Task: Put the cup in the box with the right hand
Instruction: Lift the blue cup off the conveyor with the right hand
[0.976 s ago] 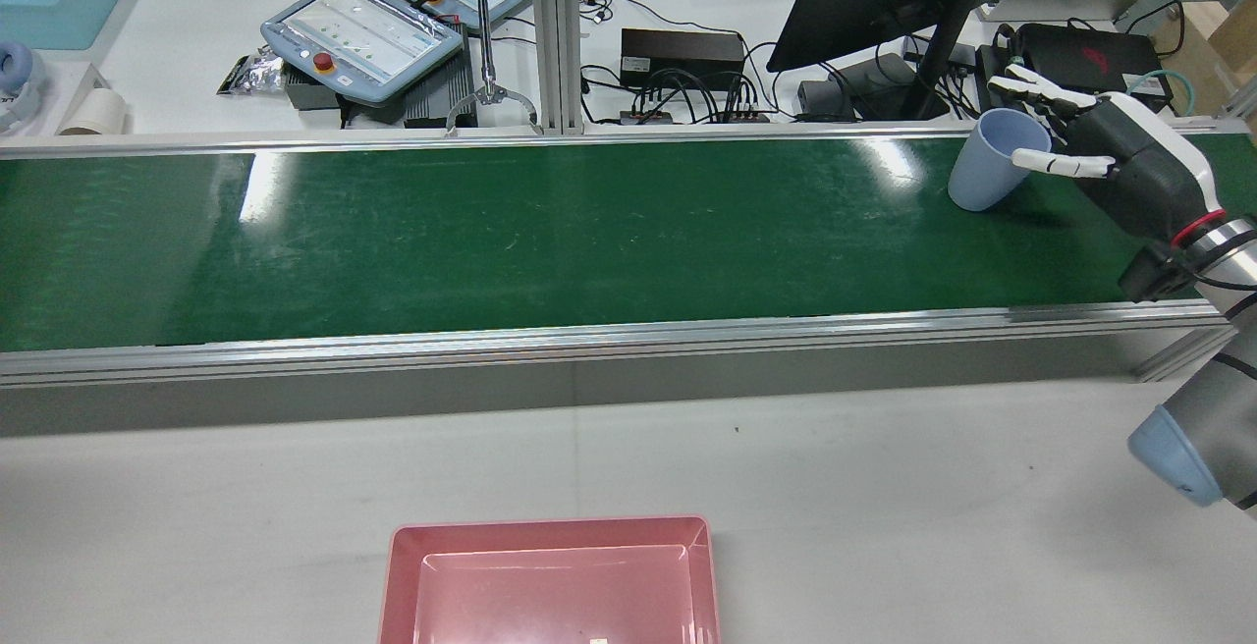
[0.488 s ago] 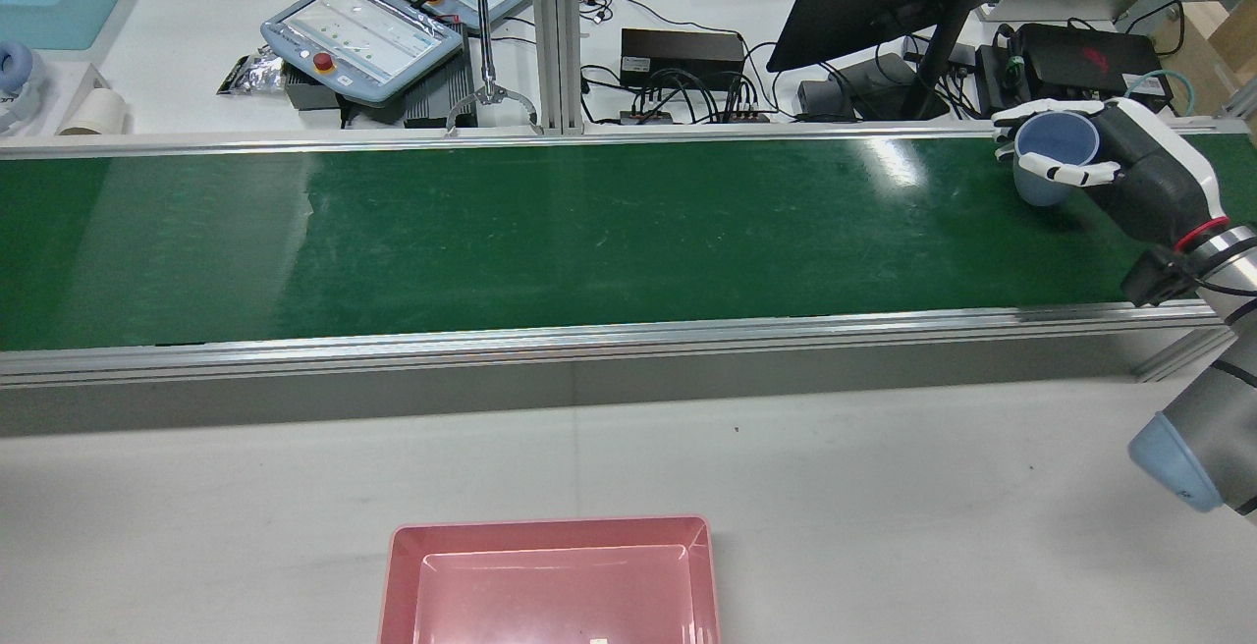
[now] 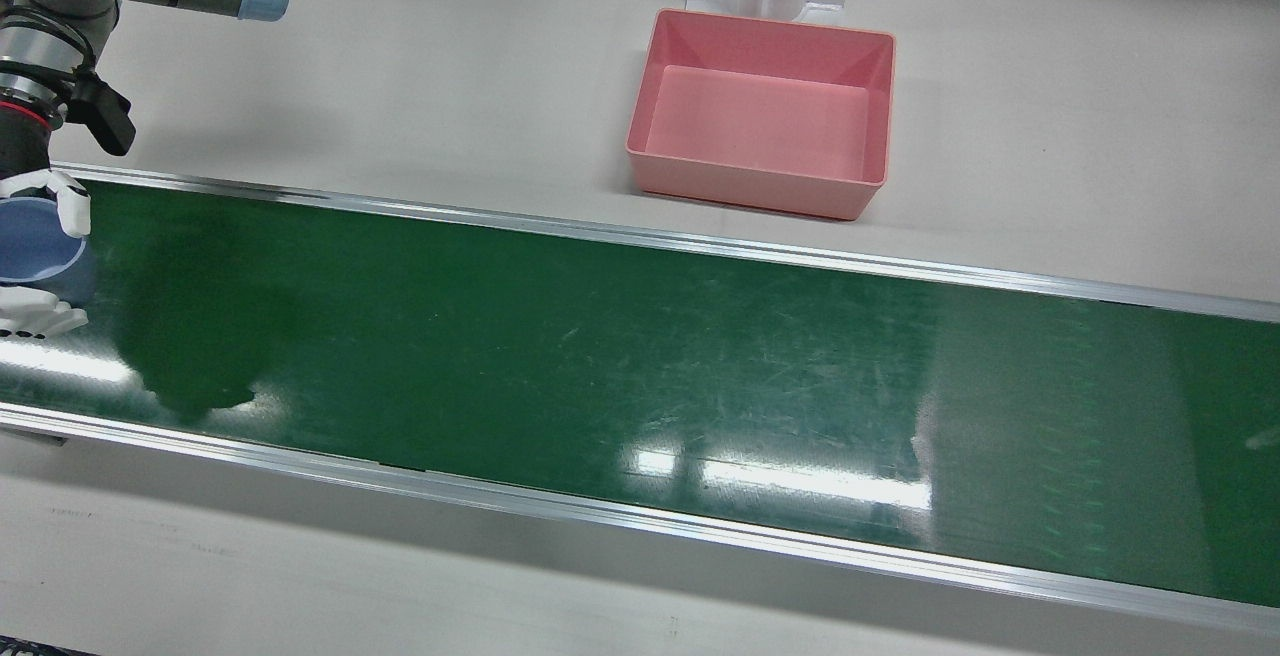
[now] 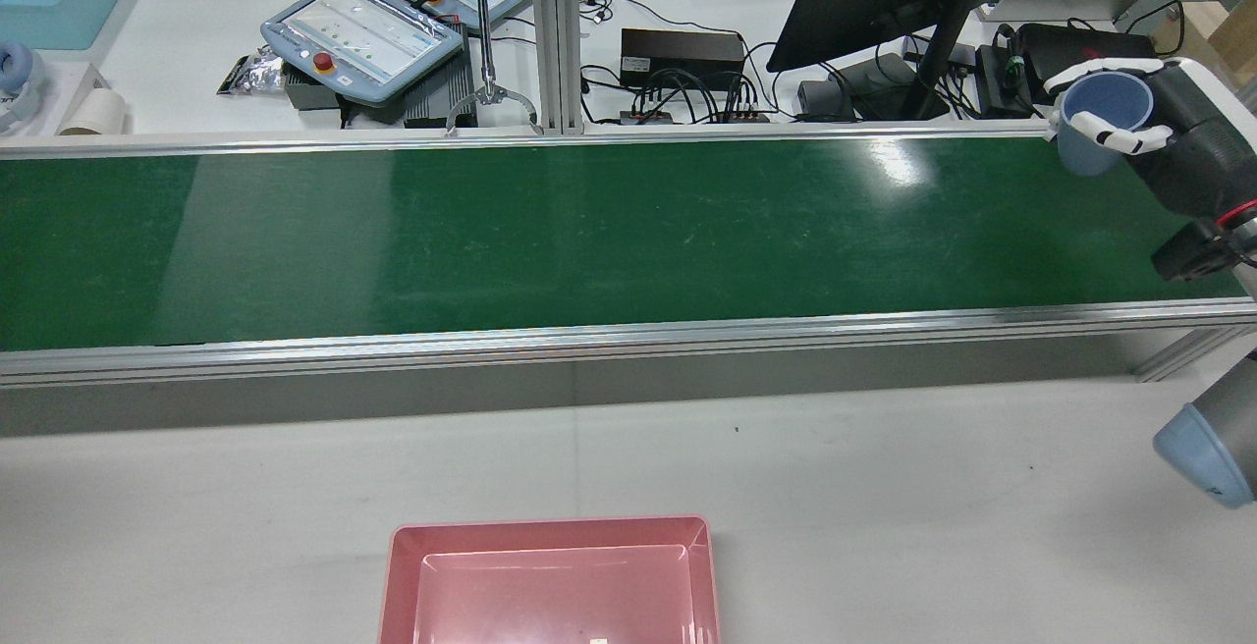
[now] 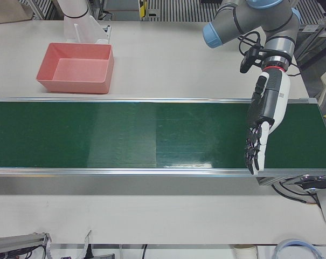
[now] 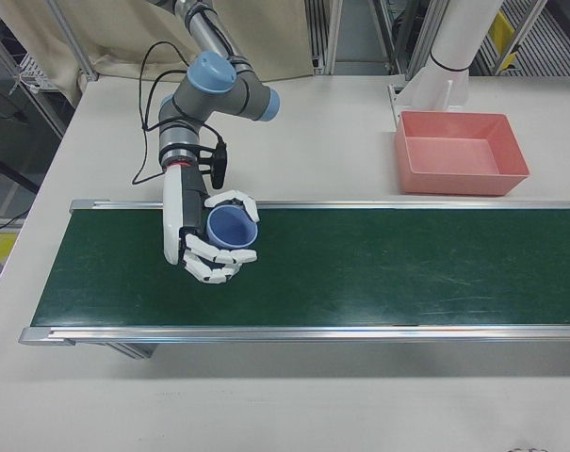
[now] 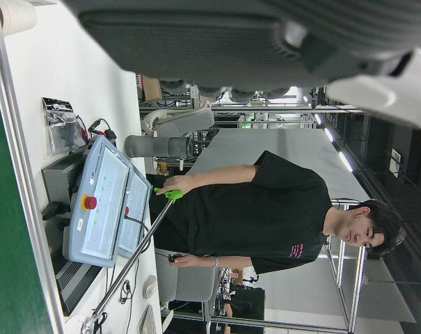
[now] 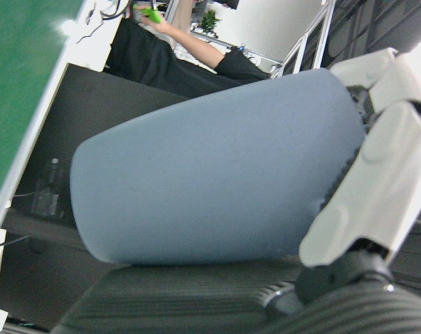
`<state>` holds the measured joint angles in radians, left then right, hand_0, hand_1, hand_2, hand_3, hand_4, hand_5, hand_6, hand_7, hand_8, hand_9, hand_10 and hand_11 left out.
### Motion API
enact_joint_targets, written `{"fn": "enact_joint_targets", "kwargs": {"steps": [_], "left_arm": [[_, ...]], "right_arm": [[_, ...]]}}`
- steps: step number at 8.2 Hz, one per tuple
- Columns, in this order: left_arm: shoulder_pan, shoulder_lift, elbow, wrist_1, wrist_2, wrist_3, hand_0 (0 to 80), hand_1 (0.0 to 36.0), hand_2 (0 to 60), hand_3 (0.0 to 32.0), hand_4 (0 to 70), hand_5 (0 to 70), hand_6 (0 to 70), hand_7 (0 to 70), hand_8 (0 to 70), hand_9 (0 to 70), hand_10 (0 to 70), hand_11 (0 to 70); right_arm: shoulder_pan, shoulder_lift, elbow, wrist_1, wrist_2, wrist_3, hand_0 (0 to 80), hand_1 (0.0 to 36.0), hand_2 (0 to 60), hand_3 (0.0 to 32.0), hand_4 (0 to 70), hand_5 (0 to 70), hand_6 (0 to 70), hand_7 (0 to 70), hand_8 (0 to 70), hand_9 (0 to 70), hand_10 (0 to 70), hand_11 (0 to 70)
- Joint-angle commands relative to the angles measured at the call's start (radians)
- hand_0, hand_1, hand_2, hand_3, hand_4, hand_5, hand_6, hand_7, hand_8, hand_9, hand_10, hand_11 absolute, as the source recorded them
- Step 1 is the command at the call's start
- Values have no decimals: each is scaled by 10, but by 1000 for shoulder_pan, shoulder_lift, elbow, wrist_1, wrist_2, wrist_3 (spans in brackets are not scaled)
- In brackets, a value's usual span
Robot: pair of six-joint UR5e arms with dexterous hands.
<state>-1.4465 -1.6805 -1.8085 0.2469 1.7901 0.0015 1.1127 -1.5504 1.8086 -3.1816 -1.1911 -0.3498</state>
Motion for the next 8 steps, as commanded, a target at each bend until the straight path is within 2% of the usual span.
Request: {"fn": "enact_joint_targets", "kwargs": {"steps": [1,2,3,4,5,6,7,8], "left_arm": [[0,-1,0,0,2,0,0,0,0,0,0,0,0,0,0,0,0,0],[0,-1,0,0,0,0,0,0,0,0,0,0,0,0,0,0,0,0],[0,1,0,0,0,0,0,0,0,0,0,0,0,0,0,0,0,0],[0,-1,0,0,0,0,0,0,0,0,0,0,0,0,0,0,0,0],[0,-1,0,0,0,0,0,0,0,0,0,0,0,0,0,0,0,0],[0,-1,-2,2,0,0,0,0,0,0,0,0,0,0,0,0,0,0],[0,-1,0,0,0,0,0,0,0,0,0,0,0,0,0,0,0,0],[0,-1,0,0,0,0,0,0,0,0,0,0,0,0,0,0,0,0]], "right_arm": [[-57,35,250,-88,1,-21,586,339,600,0,400,212,469,700,700,700,596,700],[-120,94,349,-184,-1,-62,609,316,600,0,493,203,463,700,700,700,579,700],[-220,133,450,-251,2,-108,616,296,565,0,517,198,459,700,700,700,567,700],[-352,150,557,-291,10,-200,609,291,535,0,508,194,455,700,700,700,558,700],[-501,148,633,-306,54,-286,568,260,511,0,474,178,445,700,700,700,538,700],[-645,151,664,-305,89,-366,554,203,370,0,475,167,438,700,689,700,525,700],[-751,160,681,-302,129,-424,535,176,324,0,460,157,430,700,670,700,508,700],[-837,164,677,-297,139,-461,495,166,373,0,386,141,417,700,631,700,477,677]]}}
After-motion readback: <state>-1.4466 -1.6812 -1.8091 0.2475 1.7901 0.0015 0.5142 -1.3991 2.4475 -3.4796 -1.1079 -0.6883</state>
